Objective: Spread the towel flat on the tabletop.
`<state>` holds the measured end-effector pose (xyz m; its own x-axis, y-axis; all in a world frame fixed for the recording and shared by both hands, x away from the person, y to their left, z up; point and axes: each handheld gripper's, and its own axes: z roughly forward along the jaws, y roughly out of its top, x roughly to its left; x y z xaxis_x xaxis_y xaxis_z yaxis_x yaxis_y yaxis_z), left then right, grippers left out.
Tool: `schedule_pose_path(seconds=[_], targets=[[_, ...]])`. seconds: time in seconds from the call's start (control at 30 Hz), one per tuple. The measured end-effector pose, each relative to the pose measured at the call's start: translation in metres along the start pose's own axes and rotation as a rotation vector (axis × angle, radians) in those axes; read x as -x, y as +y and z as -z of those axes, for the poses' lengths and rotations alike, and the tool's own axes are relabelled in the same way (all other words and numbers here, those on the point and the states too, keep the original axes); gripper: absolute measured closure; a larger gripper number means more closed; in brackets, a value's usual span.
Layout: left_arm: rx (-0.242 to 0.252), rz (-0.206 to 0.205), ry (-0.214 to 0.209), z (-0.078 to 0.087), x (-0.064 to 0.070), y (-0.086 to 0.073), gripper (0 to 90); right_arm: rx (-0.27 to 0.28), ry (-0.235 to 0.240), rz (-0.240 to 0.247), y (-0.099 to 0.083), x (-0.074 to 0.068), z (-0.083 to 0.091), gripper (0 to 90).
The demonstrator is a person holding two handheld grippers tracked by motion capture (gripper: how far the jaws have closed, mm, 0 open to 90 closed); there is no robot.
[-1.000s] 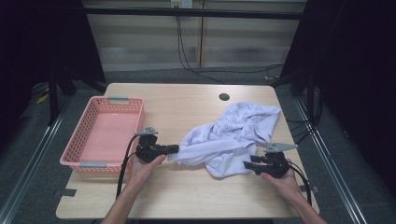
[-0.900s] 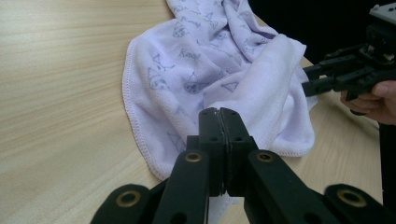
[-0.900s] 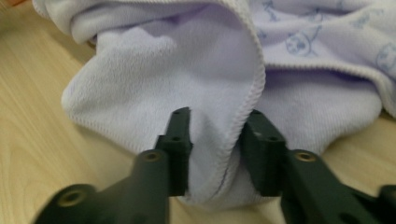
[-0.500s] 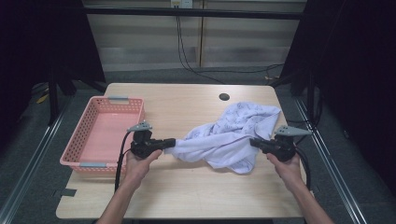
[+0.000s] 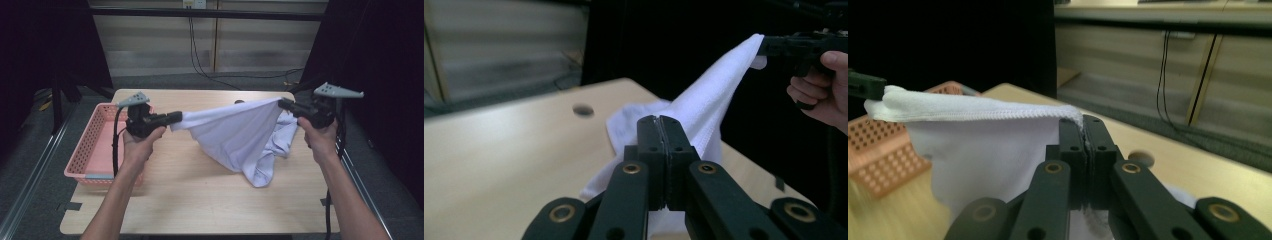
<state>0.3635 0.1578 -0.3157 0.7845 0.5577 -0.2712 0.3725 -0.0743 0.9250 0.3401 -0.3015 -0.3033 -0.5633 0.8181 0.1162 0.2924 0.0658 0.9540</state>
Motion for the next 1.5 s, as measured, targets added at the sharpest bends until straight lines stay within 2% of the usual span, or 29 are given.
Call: schedule_pose_path(seconds=[0.13, 0.27, 0.3, 0.37, 0.4, 0.43, 0.47, 0.5, 0.53, 0.6, 0.63, 0.67, 0.7, 0.77, 0.8, 0.9, 0.97, 1.03, 1.1, 1.13, 1.17, 1.2, 1.23, 1.27, 1.33, 1.37, 1.4, 1.43, 1.5], targets=[[0.051, -0.029, 0.006, 0.006, 0.011, 0.041, 89.4, 0.083, -0.010, -0.006, 0.040, 0.003, 0.009, 88.5], [0.111, -0.087, -0.018, 0.020, 0.029, 0.078, 89.4, 0.165, -0.008, 0.023, 0.080, 0.000, 0.027, 88.4], [0.121, -0.093, -0.022, 0.022, 0.033, 0.082, 89.4, 0.192, -0.008, 0.037, 0.091, -0.003, 0.035, 88.4], [0.117, -0.119, -0.015, 0.028, 0.043, 0.085, 89.3, 0.222, 0.011, 0.058, 0.101, -0.009, 0.048, 88.5], [0.115, -0.117, -0.028, 0.031, 0.046, 0.082, 89.3, 0.222, 0.018, 0.069, 0.102, -0.014, 0.054, 88.5], [0.092, -0.122, -0.027, 0.032, 0.049, 0.074, 89.3, 0.210, 0.028, 0.079, 0.098, -0.018, 0.058, 88.5], [0.048, -0.113, -0.022, 0.034, 0.049, 0.051, 89.3, 0.185, 0.038, 0.079, 0.090, -0.021, 0.061, 88.5], [0.048, -0.113, -0.022, 0.034, 0.049, 0.051, 89.3, 0.185, 0.038, 0.079, 0.090, -0.021, 0.061, 88.5], [0.037, -0.100, -0.030, 0.035, 0.048, 0.039, 89.3, 0.129, 0.061, 0.084, 0.064, -0.025, 0.064, 88.5], [0.004, -0.057, -0.056, 0.036, 0.044, 0.006, 89.3, 0.066, 0.079, 0.081, 0.033, -0.029, 0.065, 88.5], [-0.012, -0.044, -0.068, 0.037, 0.043, -0.008, 89.2, 0.015, 0.110, 0.067, -0.001, -0.034, 0.067, 88.6], [-0.048, -0.040, -0.073, 0.038, 0.043, -0.029, 89.2, 0.015, 0.110, 0.067, -0.001, -0.034, 0.067, 88.6], [-0.066, -0.031, -0.065, 0.039, 0.044, -0.045, 89.2, -0.015, 0.137, 0.044, -0.024, -0.037, 0.069, 88.6], [-0.098, 0.011, -0.099, 0.041, 0.046, -0.076, 89.1, -0.052, 0.165, 0.023, -0.059, -0.045, 0.077, 88.6], [-0.120, 0.028, -0.095, 0.043, 0.047, -0.089, 89.1, -0.066, 0.189, 0.003, -0.074, -0.049, 0.081, 88.6], [-0.177, 0.068, -0.102, 0.049, 0.053, -0.121, 89.0, -0.131, 0.237, -0.026, -0.116, -0.064, 0.093, 88.6], [-0.229, 0.083, -0.123, 0.054, 0.058, -0.141, 88.9, -0.200, 0.240, -0.012, -0.140, -0.076, 0.102, 88.5], [-0.272, 0.099, -0.134, 0.059, 0.065, -0.159, 88.7, -0.239, 0.266, -0.018, -0.160, -0.085, 0.112, 88.2], [-0.308, 0.108, -0.123, 0.062, 0.069, -0.173, 87.9, -0.281, 0.281, -0.030, -0.178, -0.092, 0.118, 84.1], [-0.325, 0.110, -0.113, 0.063, 0.069, -0.179, 86.0, -0.298, 0.279, -0.025, -0.186, -0.096, 0.120, 76.3], [-0.352, 0.115, -0.105, 0.064, 0.068, -0.185, 86.0, -0.325, 0.261, -0.008, -0.192, -0.100, 0.121, 70.6], [-0.373, 0.118, -0.090, 0.065, 0.066, -0.190, 84.6, -0.351, 0.255, 0.024, -0.196, -0.104, 0.123, 70.0], [-0.381, 0.133, -0.086, 0.066, 0.064, -0.194, 80.6, -0.340, 0.262, 0.027, -0.198, -0.104, 0.125, 66.6], [-0.383, 0.142, -0.079, 0.067, 0.061, -0.197, 78.0, -0.321, 0.283, 0.004, -0.199, -0.104, 0.128, 62.6], [-0.378, 0.140, -0.067, 0.066, 0.057, -0.195, 75.5, -0.306, 0.266, -0.016, -0.197, -0.102, 0.130, 55.9], [-0.379, 0.130, -0.074, 0.062, 0.055, -0.193, 74.0, -0.300, 0.262, -0.023, -0.196, -0.099, 0.129, 55.3], [-0.381, 0.118, -0.083, 0.055, 0.051, -0.190, 73.7, -0.297, 0.237, -0.021, -0.194, -0.095, 0.124, 54.1], [-0.385, 0.107, -0.084, 0.049, 0.047, -0.188, 73.3, -0.306, 0.210, -0.025, -0.193, -0.089, 0.115, 53.9], [-0.393, 0.099, -0.074, 0.031, 0.037, -0.182, 71.9, -0.323, 0.185, 0.001, -0.190, -0.079, 0.094, 53.9]])
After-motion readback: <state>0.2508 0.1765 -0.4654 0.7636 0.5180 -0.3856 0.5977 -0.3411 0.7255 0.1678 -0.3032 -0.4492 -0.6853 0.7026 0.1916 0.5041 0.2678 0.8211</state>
